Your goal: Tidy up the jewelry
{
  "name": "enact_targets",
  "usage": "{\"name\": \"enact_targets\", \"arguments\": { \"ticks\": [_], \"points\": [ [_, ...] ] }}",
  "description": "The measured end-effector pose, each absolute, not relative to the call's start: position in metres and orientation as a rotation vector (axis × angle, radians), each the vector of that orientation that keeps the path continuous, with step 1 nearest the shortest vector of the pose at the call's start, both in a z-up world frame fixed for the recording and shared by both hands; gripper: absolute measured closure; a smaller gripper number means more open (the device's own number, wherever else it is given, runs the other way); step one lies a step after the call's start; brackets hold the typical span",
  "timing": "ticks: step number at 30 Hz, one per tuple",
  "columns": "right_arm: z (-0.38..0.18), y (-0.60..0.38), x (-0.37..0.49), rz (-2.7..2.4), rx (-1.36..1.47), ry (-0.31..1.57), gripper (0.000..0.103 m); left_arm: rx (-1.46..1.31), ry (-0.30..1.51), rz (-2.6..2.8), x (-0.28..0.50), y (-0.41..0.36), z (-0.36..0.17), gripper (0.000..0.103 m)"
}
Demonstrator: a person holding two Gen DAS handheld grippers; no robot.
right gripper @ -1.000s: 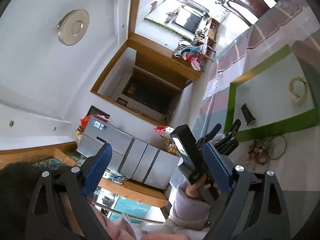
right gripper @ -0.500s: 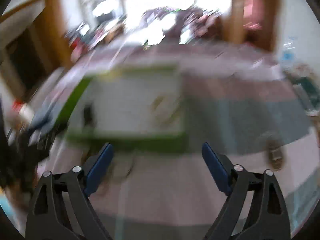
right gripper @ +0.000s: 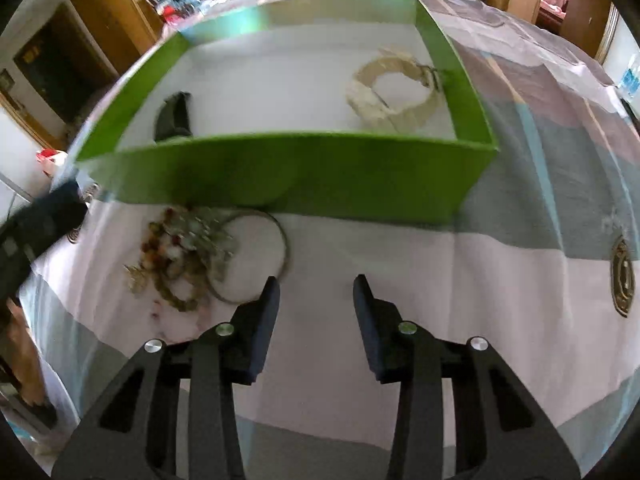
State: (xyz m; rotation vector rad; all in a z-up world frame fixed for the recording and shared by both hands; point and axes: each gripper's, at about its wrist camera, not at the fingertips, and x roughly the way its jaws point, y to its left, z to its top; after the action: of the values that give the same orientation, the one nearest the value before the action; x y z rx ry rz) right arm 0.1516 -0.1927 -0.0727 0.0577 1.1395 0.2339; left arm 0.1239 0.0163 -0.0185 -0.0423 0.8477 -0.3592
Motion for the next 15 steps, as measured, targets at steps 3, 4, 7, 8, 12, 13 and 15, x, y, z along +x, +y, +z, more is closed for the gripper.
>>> {"name": "enact_targets", "arguments": {
  "ticks": [3,4,7,8,12,13,15],
  "points": [
    [-0.075,-0.188,0.152,0.256,0.06,1.108,0.063,-0.042,0.894,-0.365,0.117,0.015,-0.033,0.037],
    [-0.078,-0.184,0.153,0.261,0.061,1.105,0.062,-0.044,0.904,-0.362,0.117,0.015,-0.036,0.037],
    [-0.08,-0.178,0.154,0.238,0.017,1.08,0.062,-0.05,0.943,-0.35,0.12,0.013,-0.05,0.037],
    [-0.079,-0.176,0.152,0.23,-0.004,1.081,0.062,-0.048,0.951,-0.348,0.122,0.012,-0.053,0.036],
    [-0.081,-0.18,0.148,0.19,-0.07,1.101,0.061,-0.027,0.966,-0.346,0.124,0.005,-0.058,0.035],
    [-0.082,-0.181,0.145,0.182,-0.089,1.11,0.061,-0.02,0.972,-0.348,0.124,0.003,-0.06,0.035],
    [-0.082,-0.186,0.138,0.176,-0.112,1.118,0.061,-0.01,0.981,-0.344,0.126,0.0,-0.062,0.035]
  ]
}}
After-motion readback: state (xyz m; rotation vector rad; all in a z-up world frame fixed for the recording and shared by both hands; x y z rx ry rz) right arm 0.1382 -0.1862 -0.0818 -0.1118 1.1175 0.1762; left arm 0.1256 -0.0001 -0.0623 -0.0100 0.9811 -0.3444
